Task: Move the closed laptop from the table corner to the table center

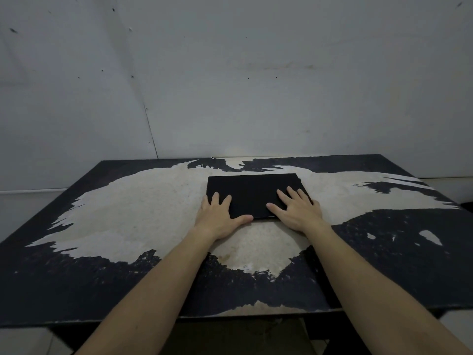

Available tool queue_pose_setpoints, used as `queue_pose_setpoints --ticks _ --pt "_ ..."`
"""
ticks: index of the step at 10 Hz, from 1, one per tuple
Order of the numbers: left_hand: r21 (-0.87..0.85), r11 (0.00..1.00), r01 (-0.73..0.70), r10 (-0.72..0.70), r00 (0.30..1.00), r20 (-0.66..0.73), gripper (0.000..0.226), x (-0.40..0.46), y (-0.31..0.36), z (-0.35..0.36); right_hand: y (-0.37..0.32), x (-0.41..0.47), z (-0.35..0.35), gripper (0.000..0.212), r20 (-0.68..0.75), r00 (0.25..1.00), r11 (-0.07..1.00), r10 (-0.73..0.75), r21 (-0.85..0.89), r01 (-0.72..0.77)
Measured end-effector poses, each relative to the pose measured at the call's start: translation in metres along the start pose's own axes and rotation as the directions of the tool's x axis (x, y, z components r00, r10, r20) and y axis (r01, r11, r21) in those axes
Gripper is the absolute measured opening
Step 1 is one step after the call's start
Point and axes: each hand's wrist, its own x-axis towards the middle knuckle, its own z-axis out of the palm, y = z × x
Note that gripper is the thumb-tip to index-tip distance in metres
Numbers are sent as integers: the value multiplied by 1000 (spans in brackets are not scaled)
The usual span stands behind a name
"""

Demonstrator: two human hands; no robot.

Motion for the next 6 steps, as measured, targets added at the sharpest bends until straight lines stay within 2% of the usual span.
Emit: queue_pose_setpoints --ticks 5,6 --pt "-30 1000 1 0 1000 6 114 -4 0 -4 -6 -3 -1 83 36 998 999 45 14 -46" --pt "-48 999 9 -7 999 43 117 -1 2 -14 -6 -2 -9 85 56 997 996 43 77 -47"
